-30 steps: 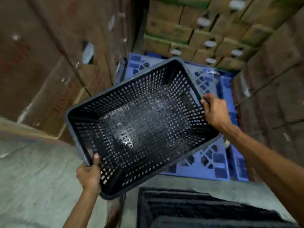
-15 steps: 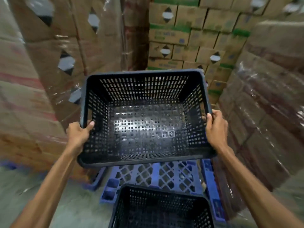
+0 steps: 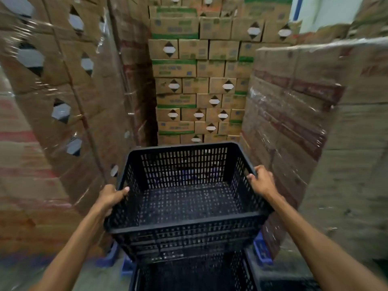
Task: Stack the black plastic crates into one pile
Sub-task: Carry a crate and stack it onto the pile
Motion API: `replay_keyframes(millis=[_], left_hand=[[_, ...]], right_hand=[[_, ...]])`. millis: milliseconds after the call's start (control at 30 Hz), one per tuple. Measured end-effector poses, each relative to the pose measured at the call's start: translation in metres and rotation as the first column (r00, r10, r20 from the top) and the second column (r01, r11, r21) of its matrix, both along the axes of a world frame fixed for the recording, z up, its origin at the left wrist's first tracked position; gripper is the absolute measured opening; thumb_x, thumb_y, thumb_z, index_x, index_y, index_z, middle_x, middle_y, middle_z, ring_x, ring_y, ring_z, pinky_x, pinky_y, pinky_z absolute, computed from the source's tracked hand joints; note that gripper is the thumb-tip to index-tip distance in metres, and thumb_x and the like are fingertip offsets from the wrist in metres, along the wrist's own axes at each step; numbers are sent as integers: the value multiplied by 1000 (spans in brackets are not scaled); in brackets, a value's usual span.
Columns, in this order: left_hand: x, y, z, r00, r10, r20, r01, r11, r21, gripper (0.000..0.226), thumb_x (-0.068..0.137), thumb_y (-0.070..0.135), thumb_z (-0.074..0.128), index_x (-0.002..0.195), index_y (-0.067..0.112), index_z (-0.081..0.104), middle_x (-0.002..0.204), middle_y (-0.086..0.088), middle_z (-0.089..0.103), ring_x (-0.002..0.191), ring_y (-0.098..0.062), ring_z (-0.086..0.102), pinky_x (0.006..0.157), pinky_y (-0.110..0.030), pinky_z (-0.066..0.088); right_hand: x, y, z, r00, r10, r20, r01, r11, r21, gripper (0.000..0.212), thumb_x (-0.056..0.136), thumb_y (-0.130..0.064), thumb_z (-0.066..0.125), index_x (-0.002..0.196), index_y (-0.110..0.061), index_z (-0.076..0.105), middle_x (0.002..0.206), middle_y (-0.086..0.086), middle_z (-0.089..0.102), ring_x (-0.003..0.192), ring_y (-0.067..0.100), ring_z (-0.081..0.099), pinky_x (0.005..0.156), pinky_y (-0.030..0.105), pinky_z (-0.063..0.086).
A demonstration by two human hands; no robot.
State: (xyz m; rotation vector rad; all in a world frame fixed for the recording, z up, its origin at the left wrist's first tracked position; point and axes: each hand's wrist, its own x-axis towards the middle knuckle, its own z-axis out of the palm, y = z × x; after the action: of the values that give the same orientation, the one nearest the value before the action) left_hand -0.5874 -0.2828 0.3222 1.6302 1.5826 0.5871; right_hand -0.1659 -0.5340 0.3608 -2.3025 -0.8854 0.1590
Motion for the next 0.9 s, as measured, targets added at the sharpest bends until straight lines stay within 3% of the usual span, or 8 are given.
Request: replay_keyframes(millis=[100,300,400,533,667,767,900], left_hand=[[4,-22,-16,996,-85,-37,82,994,-77,36,90,37,66,86,3,53,87,-16,54,82,-32,59,71,-33,37],[6,-50,-31,980,-182,-80,167,971,-169,39,92,24,64,109,-11,60,113,-30,65,108,-43,62,87,-42,49],[4,-62,-35,968,-217,-122,194,965,-175,29,93,19,63,103,-8,66,111,-27,68,107,-40,63,94,-45,49],[-2,-71,-36,959,-240,-151,214,962,-172,32,93,18,63,105,-11,65,110,-27,68,107,-41,63,93,-46,49],[-9,-80,-29,962,-233,-139,204,959,-198,25,94,18,61,90,-6,63,99,-22,66,104,-41,64,86,-41,49],[-18,-80,-30,971,-213,-112,190,964,-187,25,93,17,62,96,-7,65,101,-24,67,94,-36,65,85,-42,51],[-28,-77,-36,971,-201,-133,178,970,-165,32,93,19,63,102,-11,67,105,-27,69,92,-35,66,84,-43,51]], right_hand=[[7,-23,-27,999,-15,-45,11,996,-83,33,96,-26,55,115,-1,52,118,24,59,107,39,57,70,32,38],[11,-56,-62,992,-53,-114,33,985,-172,30,90,-28,61,104,-2,64,110,21,67,102,34,63,70,28,39],[8,-71,-75,989,-53,-140,23,978,-206,32,89,-28,63,105,-1,67,109,21,68,102,32,64,71,28,41],[6,-79,-78,985,-52,-166,19,980,-197,26,88,-28,63,100,-6,70,106,17,71,101,29,66,82,33,51],[2,-77,-74,981,-63,-186,29,983,-182,35,86,-27,66,114,-6,66,115,17,68,108,29,64,90,33,52],[-5,-73,-80,979,-50,-197,19,988,-155,46,84,-23,66,127,-8,59,121,18,67,115,29,63,99,37,49],[-18,-65,-96,974,-24,-226,-8,990,-139,34,85,-15,61,118,-10,59,110,20,70,104,34,68,94,46,53]])
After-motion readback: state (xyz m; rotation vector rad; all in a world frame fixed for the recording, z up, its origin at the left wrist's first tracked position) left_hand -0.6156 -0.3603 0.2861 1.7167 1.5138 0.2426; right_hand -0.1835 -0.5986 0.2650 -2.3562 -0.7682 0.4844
